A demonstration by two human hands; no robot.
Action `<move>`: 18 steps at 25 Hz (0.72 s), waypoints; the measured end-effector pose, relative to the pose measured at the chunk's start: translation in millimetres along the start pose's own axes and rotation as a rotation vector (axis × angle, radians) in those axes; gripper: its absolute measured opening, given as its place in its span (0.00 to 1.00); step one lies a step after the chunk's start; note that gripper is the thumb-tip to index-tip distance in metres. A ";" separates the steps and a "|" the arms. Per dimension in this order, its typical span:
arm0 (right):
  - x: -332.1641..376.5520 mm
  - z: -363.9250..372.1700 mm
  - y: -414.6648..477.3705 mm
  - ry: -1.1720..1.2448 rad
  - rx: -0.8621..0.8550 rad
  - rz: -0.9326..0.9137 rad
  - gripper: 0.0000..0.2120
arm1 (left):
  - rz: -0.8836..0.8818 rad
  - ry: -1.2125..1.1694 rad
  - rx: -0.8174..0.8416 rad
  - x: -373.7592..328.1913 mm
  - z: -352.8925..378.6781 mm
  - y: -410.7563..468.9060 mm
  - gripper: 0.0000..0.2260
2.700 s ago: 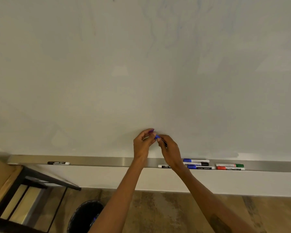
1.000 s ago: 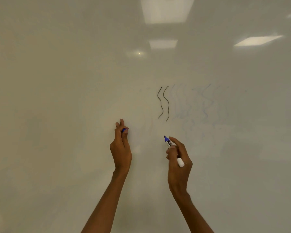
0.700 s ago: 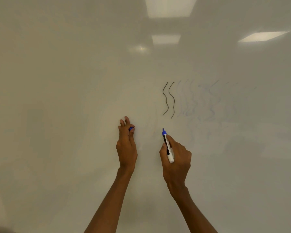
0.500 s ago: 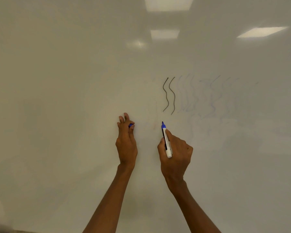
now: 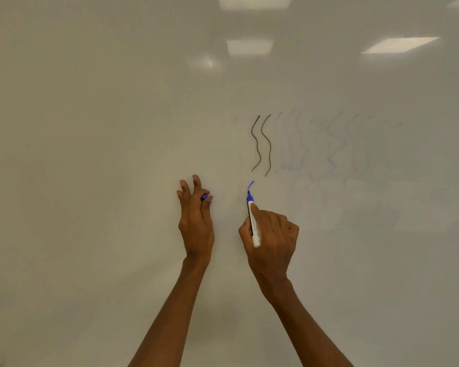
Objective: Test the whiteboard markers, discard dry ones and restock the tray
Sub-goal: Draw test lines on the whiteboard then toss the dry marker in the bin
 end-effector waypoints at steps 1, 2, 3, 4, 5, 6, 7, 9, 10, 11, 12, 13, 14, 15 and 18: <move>-2.2 -5.2 -7.5 -0.016 0.009 0.006 0.11 | 0.012 0.011 0.001 -0.5 0.5 -0.4 0.26; -4.7 -10.9 -17.0 -0.032 0.019 0.025 0.10 | 0.013 0.017 0.003 -1.1 0.7 -0.6 0.26; -7.9 -16.2 -28.5 -0.039 0.035 0.050 0.10 | 0.005 0.025 0.003 -0.3 1.4 -0.7 0.25; -10.0 -21.0 -41.3 -0.041 0.060 0.077 0.10 | -0.007 0.035 0.003 0.9 1.8 -0.8 0.25; -10.7 -24.6 -54.9 -0.042 0.092 0.095 0.10 | -0.018 0.046 0.003 2.0 2.0 -0.6 0.25; -9.7 -27.6 -67.2 -0.039 0.130 0.101 0.11 | -0.025 0.057 0.004 2.6 2.1 -0.2 0.25; -8.5 -30.1 -76.6 -0.024 0.168 0.109 0.12 | -0.027 0.065 0.007 2.3 1.9 -0.4 0.24; -8.7 -34.9 -75.9 0.039 0.192 0.149 0.14 | -0.015 0.064 0.013 1.0 1.1 -1.3 0.23; -10.4 -37.2 -66.1 0.064 0.171 0.175 0.14 | -0.012 0.058 0.015 0.1 0.6 -1.6 0.23; -11.6 -39.1 -52.2 0.084 0.139 0.204 0.14 | -0.015 0.054 0.020 -0.7 0.1 -1.1 0.23; -12.1 -40.4 -36.3 0.100 0.101 0.230 0.13 | -0.023 0.048 0.027 -1.1 -0.4 -0.3 0.23; -13.0 -40.8 -20.9 0.115 0.068 0.245 0.13 | -0.033 0.039 0.034 -1.1 -0.5 0.1 0.24; -13.3 -40.1 -7.2 0.129 0.044 0.248 0.13 | -0.046 0.027 0.043 -0.7 -0.7 0.2 0.24; -14.1 -38.6 3.7 0.136 0.029 0.240 0.13 | -0.059 0.017 0.054 0.1 -0.7 0.1 0.23; -20.0 -31.5 20.5 0.095 0.016 0.192 0.13 | -0.071 0.007 0.082 1.4 -0.7 -1.3 0.22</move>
Point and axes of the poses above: each hand's wrist, its own y-axis towards the middle knuckle, its own z-axis out of the palm, x = y × z, the point moved 5 cm from there along y, towards the middle knuckle, and after that the axes turned 7 degrees about -x, right-handed, at the moved point
